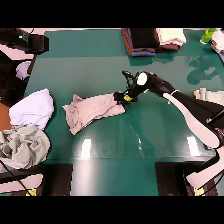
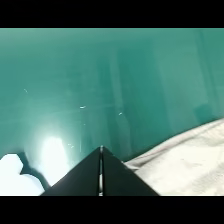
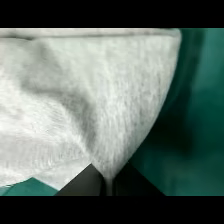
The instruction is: Fold the shirts.
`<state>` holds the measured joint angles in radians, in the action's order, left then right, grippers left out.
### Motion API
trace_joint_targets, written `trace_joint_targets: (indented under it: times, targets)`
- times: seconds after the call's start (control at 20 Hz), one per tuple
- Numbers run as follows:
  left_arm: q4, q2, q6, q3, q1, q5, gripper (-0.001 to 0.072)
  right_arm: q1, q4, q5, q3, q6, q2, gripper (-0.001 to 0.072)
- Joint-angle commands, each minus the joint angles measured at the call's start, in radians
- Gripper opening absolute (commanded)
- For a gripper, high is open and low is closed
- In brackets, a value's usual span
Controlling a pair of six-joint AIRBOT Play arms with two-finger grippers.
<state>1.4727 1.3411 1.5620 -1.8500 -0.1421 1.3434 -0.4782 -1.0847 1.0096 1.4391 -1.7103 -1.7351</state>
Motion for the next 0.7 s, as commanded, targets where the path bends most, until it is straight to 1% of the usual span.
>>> trace_joint_targets:
  times: [0.0,0.15,0.35,0.45,0.5,0.65]
  targets:
    - [-0.02,0.0,0.0,0.0,-0.014,0.004,0.0027,0.0,-0.058,0.032,0.093,0.026,-0.007,0.0014]
    - [-0.018,0.0,-0.023,0.001,-0.092,0.003,0.0027,0.088,-0.224,0.201,0.244,-0.003,0.046,0.0013]
    - [-0.017,0.0,-0.03,0.002,-0.23,-0.025,0.0027,0.3,-0.42,0.395,0.429,0.001,0.143,0.0013]
    - [-0.017,0.0,-0.037,0.002,-0.284,-0.044,0.0027,0.439,-0.464,0.468,0.498,0.015,0.169,0.0013]
    - [-0.018,0.0,-0.037,0.002,-0.305,-0.053,0.0027,0.52,-0.46,0.49,0.526,0.022,0.176,0.0013]
    - [-0.018,0.0,-0.036,0.003,-0.339,-0.058,0.0027,0.751,-0.455,0.501,0.542,0.025,0.191,0.0013]
